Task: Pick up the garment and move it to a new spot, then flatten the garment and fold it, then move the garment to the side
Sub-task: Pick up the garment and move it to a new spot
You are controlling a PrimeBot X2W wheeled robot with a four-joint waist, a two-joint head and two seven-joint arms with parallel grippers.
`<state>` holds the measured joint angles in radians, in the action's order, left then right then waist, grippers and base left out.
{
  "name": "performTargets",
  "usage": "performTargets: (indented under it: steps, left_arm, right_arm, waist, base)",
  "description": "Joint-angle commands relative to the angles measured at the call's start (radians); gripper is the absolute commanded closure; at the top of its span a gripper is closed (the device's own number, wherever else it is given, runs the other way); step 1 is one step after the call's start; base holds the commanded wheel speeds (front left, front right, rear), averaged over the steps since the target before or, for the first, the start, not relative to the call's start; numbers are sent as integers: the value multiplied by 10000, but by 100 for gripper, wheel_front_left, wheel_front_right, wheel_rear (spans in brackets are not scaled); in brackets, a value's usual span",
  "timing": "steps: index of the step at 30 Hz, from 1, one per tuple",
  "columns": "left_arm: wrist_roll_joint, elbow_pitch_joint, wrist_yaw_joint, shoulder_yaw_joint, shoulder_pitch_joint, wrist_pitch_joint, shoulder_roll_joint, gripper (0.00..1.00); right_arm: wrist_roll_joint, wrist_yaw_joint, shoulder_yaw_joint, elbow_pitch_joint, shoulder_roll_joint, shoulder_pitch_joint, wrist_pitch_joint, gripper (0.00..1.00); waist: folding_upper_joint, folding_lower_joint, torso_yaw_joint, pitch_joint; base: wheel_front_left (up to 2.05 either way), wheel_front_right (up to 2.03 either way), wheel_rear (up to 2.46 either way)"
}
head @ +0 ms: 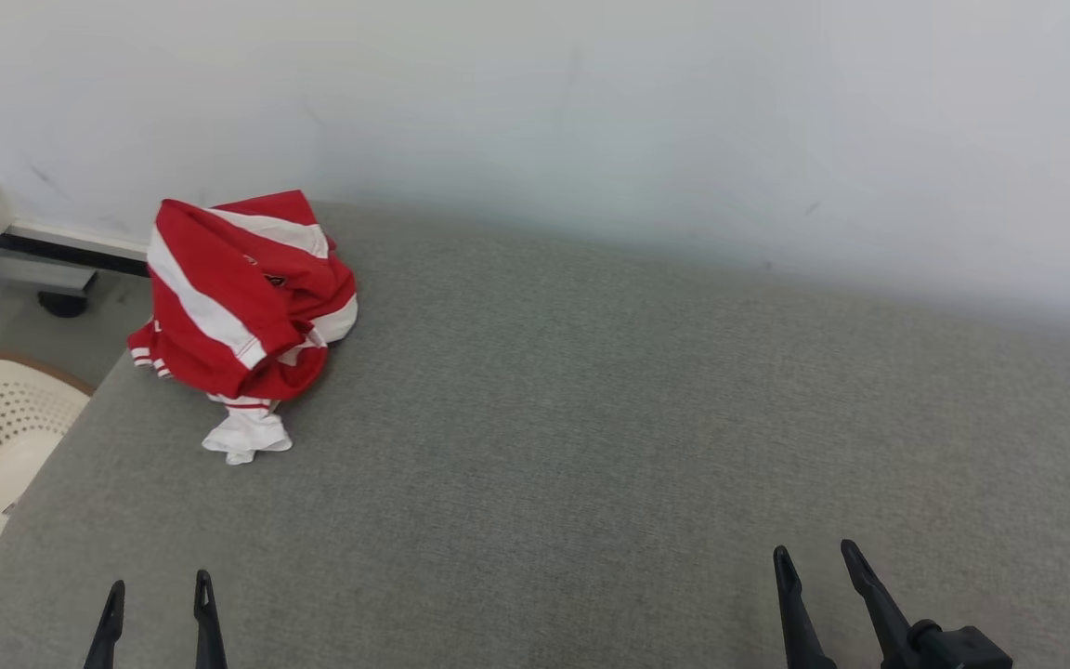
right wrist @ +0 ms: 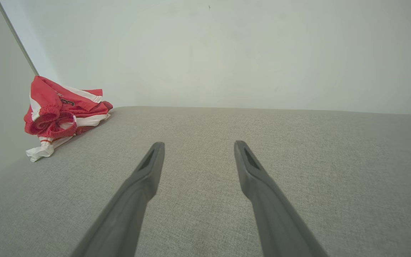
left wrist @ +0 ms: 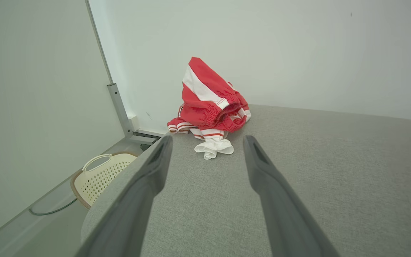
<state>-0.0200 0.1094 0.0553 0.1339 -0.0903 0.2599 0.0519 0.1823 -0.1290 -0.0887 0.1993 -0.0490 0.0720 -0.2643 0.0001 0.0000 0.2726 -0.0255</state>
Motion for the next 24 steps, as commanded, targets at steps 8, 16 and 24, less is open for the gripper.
performTargets:
  steps: [8, 16, 24]
  left_arm:
    - [62, -100, -82, 258, -362, 53, 6, 0]
    - [-9, -156, -194, 386, -417, 53, -2, 0]
    - [-41, -198, -296, 357, -454, 53, -12, 0]
  right_arm:
    - [110, -33, -93, -45, -26, 132, -32, 0]
    - [69, -33, -138, -47, -25, 222, -34, 0]
    - [14, -33, -168, -1, -26, 172, -34, 0]
  waist:
    - [-1, 0, 1298, -186]
    - [-1, 0, 1515, -195]
    - [-1, 0, 1493, -173]
  base:
    - [0, 0, 0]
    - [0, 0, 0]
    - [0, 0, 0]
